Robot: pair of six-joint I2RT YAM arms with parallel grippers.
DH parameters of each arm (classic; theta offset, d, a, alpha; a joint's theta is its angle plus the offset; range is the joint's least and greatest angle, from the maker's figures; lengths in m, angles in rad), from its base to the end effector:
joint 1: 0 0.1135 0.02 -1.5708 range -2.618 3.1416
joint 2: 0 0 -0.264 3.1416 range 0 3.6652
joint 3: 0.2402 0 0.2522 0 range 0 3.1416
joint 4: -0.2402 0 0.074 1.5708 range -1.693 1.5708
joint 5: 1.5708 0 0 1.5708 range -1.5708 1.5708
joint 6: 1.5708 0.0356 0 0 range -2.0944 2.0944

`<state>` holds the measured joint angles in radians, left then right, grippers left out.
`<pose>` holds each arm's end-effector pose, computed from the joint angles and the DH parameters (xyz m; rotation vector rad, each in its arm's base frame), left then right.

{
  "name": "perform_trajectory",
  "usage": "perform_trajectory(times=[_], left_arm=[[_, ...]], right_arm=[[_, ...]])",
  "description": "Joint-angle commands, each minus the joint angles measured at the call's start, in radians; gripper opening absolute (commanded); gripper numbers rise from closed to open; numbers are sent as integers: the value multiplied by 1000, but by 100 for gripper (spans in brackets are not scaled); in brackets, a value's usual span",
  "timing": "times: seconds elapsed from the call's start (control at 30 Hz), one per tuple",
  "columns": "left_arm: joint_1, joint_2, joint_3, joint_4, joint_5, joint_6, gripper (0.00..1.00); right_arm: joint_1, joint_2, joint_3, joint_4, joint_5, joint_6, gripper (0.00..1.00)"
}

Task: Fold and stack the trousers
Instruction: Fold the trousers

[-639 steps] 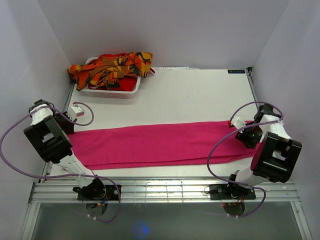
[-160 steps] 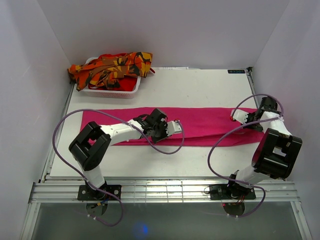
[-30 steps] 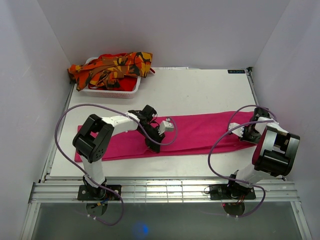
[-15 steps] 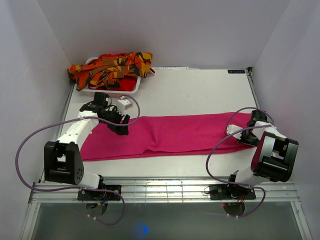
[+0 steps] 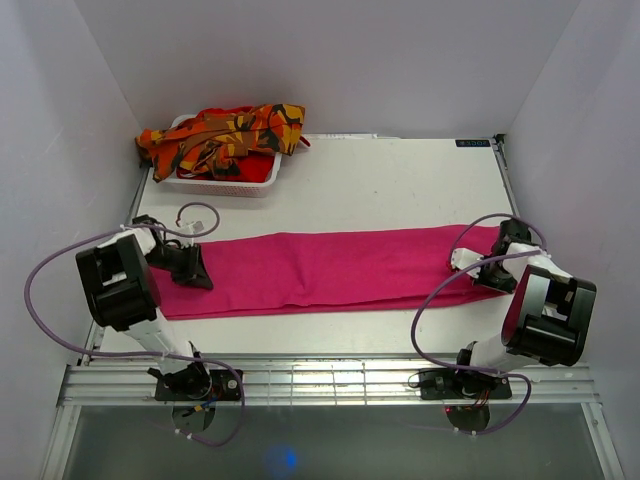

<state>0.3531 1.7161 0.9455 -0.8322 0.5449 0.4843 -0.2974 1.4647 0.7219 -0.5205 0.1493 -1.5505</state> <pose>0.2620 0.0769 0.1427 0.1744 2.8492 -0.7472 0.2338 -0.0772 0.1504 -1.7494 2.4768 -0.5116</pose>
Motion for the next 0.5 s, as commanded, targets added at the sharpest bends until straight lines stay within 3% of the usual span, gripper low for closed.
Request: perform_trajectory(times=[0.0, 0.2, 0.23, 0.27, 0.37, 0.4, 0.47], left_arm=[[119, 131, 7, 177, -355, 111, 26], [152, 158, 48, 176, -352, 129, 24], [152, 157, 55, 174, -343, 131, 25], [150, 154, 61, 157, -326, 135, 27], [152, 117, 78, 128, -268, 160, 42], [150, 103, 81, 122, -251, 169, 51], [144, 42, 94, 73, -165, 203, 56]], right_arm=[[-66, 16, -10, 8, 51, -69, 8], [-74, -4, -58, 16, 71, -120, 8], [-74, -10, -62, 8, 72, -123, 12], [-74, -17, -64, -25, 69, -128, 30], [-74, -61, -46, -94, 30, -137, 46], [-74, -78, -12, -139, -8, -134, 51], [-74, -118, 39, -186, -49, -122, 58]])
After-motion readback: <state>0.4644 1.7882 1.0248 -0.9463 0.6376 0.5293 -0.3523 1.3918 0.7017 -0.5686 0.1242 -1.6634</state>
